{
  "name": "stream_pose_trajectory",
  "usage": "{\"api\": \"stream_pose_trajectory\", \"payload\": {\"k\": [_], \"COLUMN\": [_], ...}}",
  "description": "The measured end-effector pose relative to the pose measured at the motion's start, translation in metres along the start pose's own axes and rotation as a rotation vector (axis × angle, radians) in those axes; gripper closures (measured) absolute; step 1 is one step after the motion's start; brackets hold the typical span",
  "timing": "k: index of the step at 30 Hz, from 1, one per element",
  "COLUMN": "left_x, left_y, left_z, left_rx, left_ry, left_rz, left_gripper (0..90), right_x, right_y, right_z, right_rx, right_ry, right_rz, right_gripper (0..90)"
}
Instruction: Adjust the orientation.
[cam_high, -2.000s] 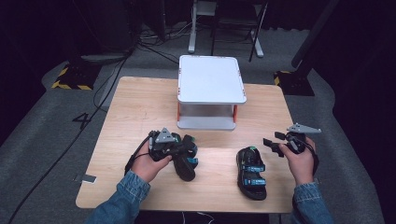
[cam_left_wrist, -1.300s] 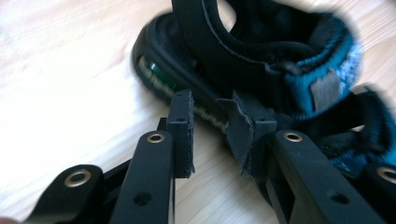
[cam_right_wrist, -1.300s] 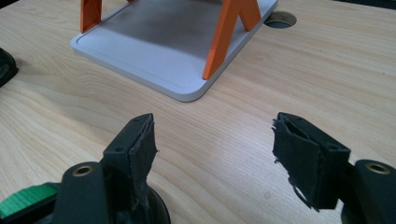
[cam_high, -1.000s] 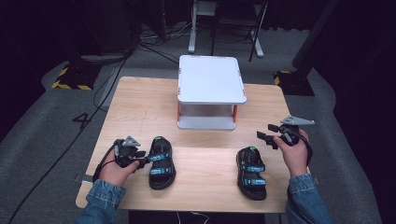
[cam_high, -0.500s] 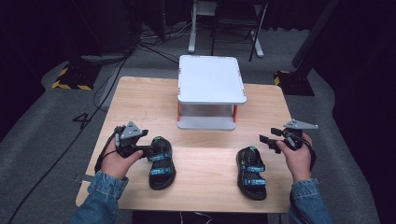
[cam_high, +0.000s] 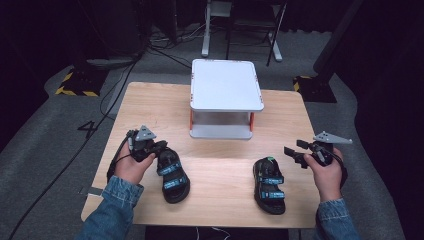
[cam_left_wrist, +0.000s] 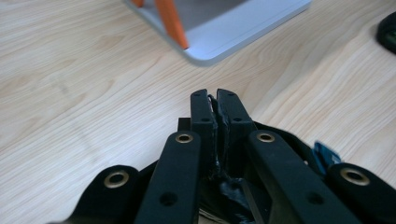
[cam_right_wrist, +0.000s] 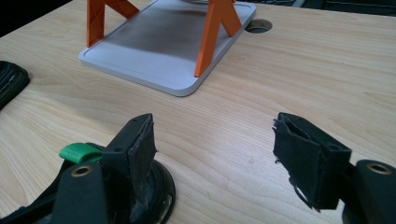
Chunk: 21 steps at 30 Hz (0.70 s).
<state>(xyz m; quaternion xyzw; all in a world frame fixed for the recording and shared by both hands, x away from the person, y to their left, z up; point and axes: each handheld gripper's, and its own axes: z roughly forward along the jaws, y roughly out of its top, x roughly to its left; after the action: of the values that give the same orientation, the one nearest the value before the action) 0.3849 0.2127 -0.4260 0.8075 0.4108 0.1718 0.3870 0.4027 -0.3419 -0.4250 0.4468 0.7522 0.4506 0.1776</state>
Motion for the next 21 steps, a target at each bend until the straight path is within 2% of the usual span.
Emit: {"api": "stream_pose_trajectory", "payload": {"k": [3,6,9,14,16,17,19,20,21], "left_x": [0.004,0.000,-0.005,-0.022,-0.027,-0.030,-0.036,-0.041,-0.044], "left_y": [-0.009,-0.017,-0.026,-0.034,-0.034,-0.034,-0.033,-0.031,-0.029], "left_z": [-0.014,-0.034,-0.050,-0.064,-0.071,-0.073,-0.075,-0.074,-0.073], "left_rx": [0.023,0.081,0.136,0.189,0.183,0.170,0.146,0.131,0.125], "left_ry": [0.013,0.046,0.029,-0.025,-0.049,-0.076,-0.146,-0.169,-0.174], "left_rz": [-0.018,-0.013,-0.026,-0.016,-0.010,-0.025,0.002,0.032,0.049], "left_gripper": [86.2,86.1,85.9,85.7,85.8,85.7,85.3,85.1,85.1], "right_x": [0.002,0.006,0.011,0.022,0.026,0.027,0.028,0.029,0.029], "right_y": [0.005,0.012,0.021,0.034,0.038,0.039,0.041,0.041,0.041], "right_z": [0.006,0.016,0.028,0.047,0.052,0.054,0.058,0.059,0.060], "right_rx": [0.001,0.003,0.004,0.003,0.005,0.006,0.007,0.009,0.011], "right_ry": [0.014,0.036,0.066,0.113,0.128,0.132,0.140,0.140,0.140], "right_rz": [-0.005,-0.021,-0.042,-0.083,-0.095,-0.102,-0.108,-0.107,-0.104], "right_gripper": [29.9,29.8,29.8,29.8,29.7,29.7,29.7,29.7,29.7]}}
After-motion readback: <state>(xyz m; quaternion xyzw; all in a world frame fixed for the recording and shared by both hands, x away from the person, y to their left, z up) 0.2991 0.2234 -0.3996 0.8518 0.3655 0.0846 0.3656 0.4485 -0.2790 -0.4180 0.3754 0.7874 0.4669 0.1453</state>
